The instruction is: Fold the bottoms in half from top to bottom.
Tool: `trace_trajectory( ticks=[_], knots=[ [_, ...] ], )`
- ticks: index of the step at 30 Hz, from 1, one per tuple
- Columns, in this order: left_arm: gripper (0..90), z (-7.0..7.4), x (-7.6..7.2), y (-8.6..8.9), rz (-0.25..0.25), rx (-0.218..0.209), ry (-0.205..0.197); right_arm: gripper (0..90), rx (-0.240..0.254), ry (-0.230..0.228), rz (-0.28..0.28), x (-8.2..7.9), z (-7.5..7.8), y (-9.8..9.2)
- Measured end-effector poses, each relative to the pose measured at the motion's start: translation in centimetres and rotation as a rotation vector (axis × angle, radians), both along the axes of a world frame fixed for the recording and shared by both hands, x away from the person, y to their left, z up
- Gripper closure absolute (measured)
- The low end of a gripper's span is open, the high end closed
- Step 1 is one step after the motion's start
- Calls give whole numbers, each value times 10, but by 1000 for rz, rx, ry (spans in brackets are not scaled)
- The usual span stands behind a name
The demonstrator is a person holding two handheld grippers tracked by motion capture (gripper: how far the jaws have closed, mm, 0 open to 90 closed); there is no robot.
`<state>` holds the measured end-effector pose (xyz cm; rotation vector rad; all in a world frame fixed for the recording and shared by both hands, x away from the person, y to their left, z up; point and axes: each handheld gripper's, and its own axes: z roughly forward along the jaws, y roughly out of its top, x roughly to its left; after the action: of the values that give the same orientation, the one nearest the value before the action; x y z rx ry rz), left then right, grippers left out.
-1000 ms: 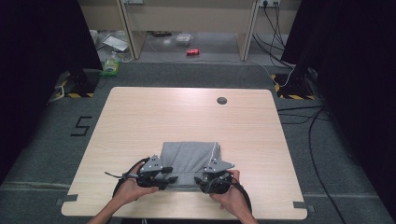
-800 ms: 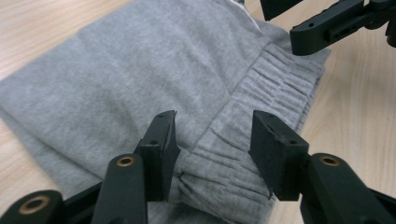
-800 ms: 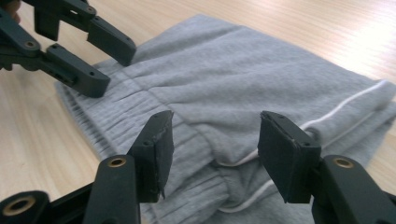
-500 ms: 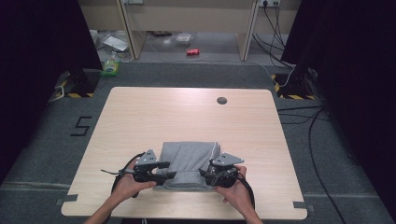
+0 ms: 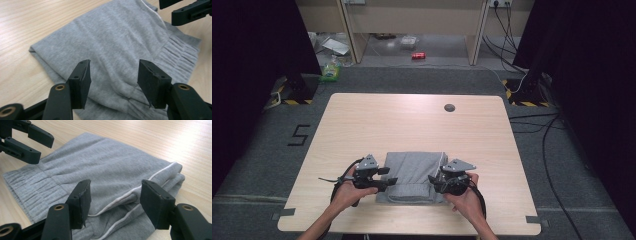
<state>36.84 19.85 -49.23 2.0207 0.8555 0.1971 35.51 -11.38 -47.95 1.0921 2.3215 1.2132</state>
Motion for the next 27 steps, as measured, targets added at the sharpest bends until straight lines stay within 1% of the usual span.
trace_trajectory(
  ticks=[4, 12, 14, 20, 24, 27],
  knots=[
    [429, 0, 4, 1, 12, 3, 5, 424, 3, 3, -14, 5, 0, -2],
    [415, -2, 12, 1, 30, 8, 15, 424, 7, -6, -33, 13, 1, -4],
    [413, -1, 13, 2, 33, 5, 16, 424, 30, 6, -40, 17, 1, -4],
    [407, 1, 19, 3, 43, 0, 18, 424, 39, 8, -55, 23, 1, -4],
    [405, 3, 21, 2, 43, 0, 19, 424, 32, 7, -56, 25, 1, -4],
    [401, 3, 23, 2, 46, -1, 22, 423, 33, 8, -71, 30, 1, -5]
  ],
)
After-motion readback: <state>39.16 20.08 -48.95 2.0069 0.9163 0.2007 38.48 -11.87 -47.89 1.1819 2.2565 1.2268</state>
